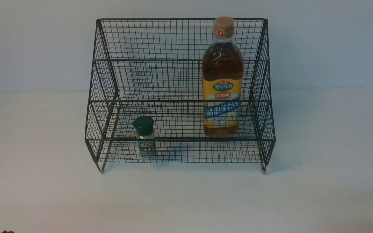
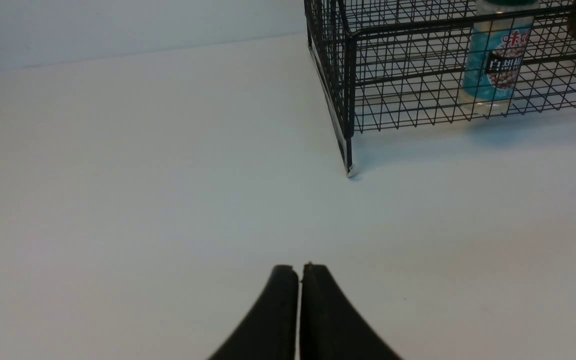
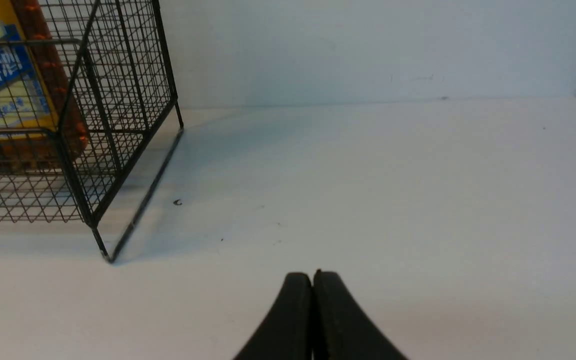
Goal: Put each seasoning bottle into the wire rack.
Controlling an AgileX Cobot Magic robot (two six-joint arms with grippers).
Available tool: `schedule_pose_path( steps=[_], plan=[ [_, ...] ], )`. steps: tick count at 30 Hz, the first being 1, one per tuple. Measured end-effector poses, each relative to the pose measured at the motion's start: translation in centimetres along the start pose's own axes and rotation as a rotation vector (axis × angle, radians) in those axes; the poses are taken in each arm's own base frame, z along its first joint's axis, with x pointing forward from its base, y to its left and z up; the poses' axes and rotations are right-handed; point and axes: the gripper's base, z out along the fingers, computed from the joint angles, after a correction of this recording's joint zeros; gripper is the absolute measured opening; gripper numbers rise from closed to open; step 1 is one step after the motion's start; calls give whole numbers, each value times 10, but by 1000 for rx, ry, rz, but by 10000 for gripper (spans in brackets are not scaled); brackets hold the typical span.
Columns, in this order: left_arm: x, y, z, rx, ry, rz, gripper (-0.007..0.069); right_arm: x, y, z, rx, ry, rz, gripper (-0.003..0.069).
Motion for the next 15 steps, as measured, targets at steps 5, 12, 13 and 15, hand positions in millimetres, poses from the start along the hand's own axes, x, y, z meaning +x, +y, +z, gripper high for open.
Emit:
schedule_pose_path(
  steps=[5,12,13,15],
  plan=[
    [0,0,0,0,0,0,-5,0,2,0,-21,-2,-37,-15],
    [0,0,0,0,0,0,-5,0,3,0,-28,-4,-51,-15],
    [0,0,0,0,0,0,-5,0,3,0,-28,-4,-51,-15],
    [0,0,0,0,0,0,-5,0,3,0,-28,-4,-51,-15]
  ],
)
